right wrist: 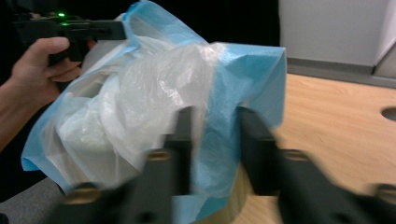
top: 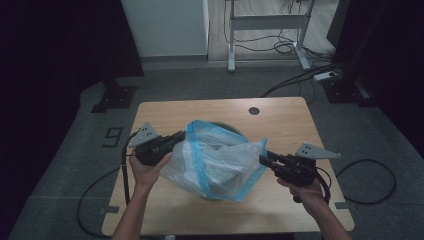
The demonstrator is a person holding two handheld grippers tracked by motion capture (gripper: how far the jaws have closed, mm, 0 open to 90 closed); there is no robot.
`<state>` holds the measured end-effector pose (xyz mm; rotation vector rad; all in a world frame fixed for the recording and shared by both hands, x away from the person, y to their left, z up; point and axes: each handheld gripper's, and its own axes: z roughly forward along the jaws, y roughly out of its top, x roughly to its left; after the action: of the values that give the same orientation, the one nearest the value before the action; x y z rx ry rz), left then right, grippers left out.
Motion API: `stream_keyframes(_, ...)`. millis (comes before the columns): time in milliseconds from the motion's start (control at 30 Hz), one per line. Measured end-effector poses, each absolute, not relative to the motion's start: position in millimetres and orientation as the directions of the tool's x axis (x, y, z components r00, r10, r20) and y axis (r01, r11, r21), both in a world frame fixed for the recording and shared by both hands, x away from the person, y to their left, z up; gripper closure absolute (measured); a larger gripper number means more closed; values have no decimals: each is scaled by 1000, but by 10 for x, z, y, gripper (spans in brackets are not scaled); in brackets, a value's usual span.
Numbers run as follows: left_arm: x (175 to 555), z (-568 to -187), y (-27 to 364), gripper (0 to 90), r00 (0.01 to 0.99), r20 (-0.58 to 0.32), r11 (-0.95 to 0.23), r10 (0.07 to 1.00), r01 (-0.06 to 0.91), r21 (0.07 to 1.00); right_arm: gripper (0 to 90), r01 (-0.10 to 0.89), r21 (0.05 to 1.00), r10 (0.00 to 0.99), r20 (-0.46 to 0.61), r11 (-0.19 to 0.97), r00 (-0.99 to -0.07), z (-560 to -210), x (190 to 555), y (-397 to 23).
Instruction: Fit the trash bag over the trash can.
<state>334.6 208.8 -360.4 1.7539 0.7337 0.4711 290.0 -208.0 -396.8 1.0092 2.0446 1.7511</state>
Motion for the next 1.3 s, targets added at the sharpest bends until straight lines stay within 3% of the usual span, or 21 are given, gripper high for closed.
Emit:
stream_keyframes(67, 3361, -3606, 2110, 900, 713, -48, -172, 699, 233, 957, 889, 299, 953, 657, 196, 48, -728, -3944, 2907, -2039)
stream_keyframes(233, 3422, -3643, 2210, 900, 665, -62, -123, 744, 228, 966, 892, 255, 960, 711, 100, 114, -696, -3893, 3000, -1971)
stream_keyframes(433, 3486, -3731, 2396, 900, 611, -108, -63, 784, 250, 966, 891, 263, 956, 739, 82, 132, -669, -3891, 3158, -1957)
stream_keyframes(1000, 3556, -3968, 2536, 900, 595, -164, -68, 787, 348, 935, 891, 478, 875, 790, 233, 84, -567, -4331, 3610, -1951)
stream_keyframes(1300, 3509, -4016, 2548, 900, 597, -156, -69, 787, 336, 939, 890, 485, 873, 789, 258, 57, -557, -4428, 3625, -1964)
